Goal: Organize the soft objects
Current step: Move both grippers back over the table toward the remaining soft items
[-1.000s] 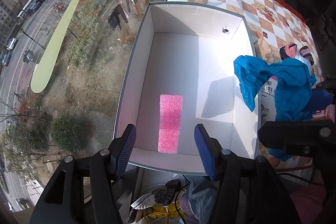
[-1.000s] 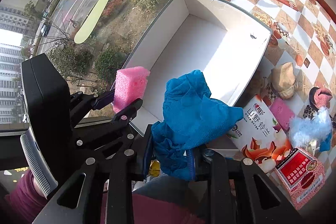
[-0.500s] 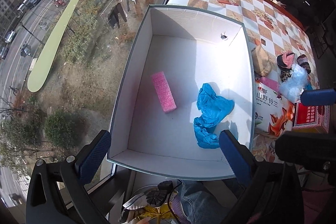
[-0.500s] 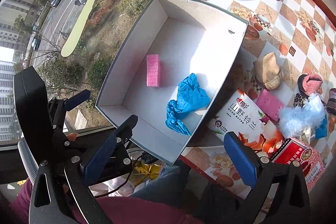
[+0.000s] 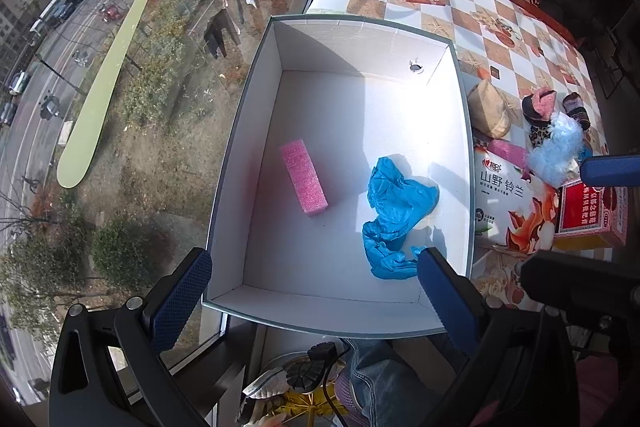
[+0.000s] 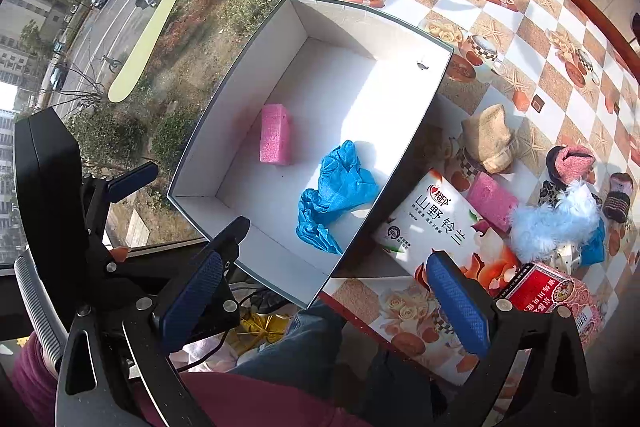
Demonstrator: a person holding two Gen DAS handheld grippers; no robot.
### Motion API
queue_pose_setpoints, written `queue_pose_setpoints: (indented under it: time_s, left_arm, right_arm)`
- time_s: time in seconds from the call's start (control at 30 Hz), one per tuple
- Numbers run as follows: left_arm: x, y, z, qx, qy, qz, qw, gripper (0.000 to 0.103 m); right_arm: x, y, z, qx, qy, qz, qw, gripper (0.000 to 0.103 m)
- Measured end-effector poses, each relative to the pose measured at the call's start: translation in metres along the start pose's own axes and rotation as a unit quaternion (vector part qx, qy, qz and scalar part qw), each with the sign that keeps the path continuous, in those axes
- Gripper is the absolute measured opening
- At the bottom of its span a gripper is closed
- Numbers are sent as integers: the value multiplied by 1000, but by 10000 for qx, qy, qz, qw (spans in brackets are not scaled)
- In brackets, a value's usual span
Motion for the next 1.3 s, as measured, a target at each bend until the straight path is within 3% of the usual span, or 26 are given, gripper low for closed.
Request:
queue_pose_setpoints:
  time_s: [0.4,0.77,0.9,1.07,1.3]
  left_arm:
    - [-20,-12,15,-90,-132,-312,9994,103]
    - [-66,-34,35,-311,-157,-902,9953,103]
    - [-87,-48,45,-375,-9,-1148,9927,103]
    - [-123,-71,57,-582,91,-1535,9864,103]
    - [-186,-104,53,-520,370,-1994,9778,103]
  right_arm:
    - [-16,6,22,-343,-32,-146,9993,103]
    - [-51,19,55,-784,95,-509,9956,103]
    - [-73,27,73,-954,36,-765,9925,103]
    - [-125,45,108,-1316,-109,-1507,9797,103]
    - [-216,94,146,-1699,-19,-2778,9455,103]
Point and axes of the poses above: each gripper's, at about its wrist camera, not at the fingertips, and z roughly against the way its jaws point, x to its left, y to its underside, the point moved 1 cm from there along -z, roughly the way its jaws point, and after that the axes turned 14 degrees about -y, right-handed, at the moved point
